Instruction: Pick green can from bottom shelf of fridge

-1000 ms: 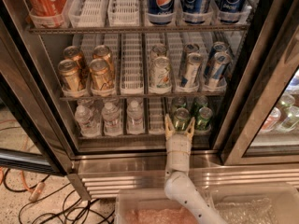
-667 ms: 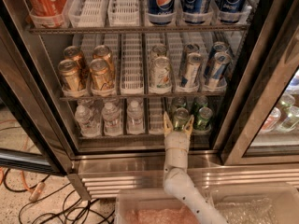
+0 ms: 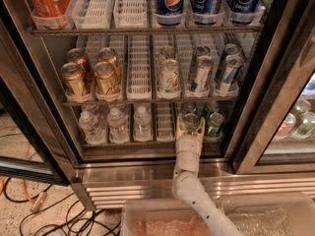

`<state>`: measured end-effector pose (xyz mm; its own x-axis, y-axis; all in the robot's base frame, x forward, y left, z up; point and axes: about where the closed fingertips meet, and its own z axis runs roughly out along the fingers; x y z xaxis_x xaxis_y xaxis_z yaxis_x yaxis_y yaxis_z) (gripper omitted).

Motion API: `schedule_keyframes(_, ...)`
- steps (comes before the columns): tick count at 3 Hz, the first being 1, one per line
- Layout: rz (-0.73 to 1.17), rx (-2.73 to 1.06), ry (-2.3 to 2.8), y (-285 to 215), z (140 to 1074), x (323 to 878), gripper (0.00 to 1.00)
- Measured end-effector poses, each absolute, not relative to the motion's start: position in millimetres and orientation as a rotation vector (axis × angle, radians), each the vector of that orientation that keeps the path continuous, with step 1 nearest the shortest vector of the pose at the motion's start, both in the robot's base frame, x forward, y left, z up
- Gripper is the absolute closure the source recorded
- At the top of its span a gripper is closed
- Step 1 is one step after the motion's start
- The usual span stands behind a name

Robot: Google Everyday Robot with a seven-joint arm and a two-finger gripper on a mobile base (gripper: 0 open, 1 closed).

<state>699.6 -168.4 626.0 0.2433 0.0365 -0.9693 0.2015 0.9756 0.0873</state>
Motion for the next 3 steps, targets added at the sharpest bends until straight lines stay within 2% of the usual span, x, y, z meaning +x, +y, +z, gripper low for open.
schedule_keyframes(2, -0.12, 0.243, 1.335, -176.5, 621.6, 693.4, 0.95)
schedule_keyframes(3, -0.103, 0.237, 1.317, -173.4, 631.8, 684.7, 1.0)
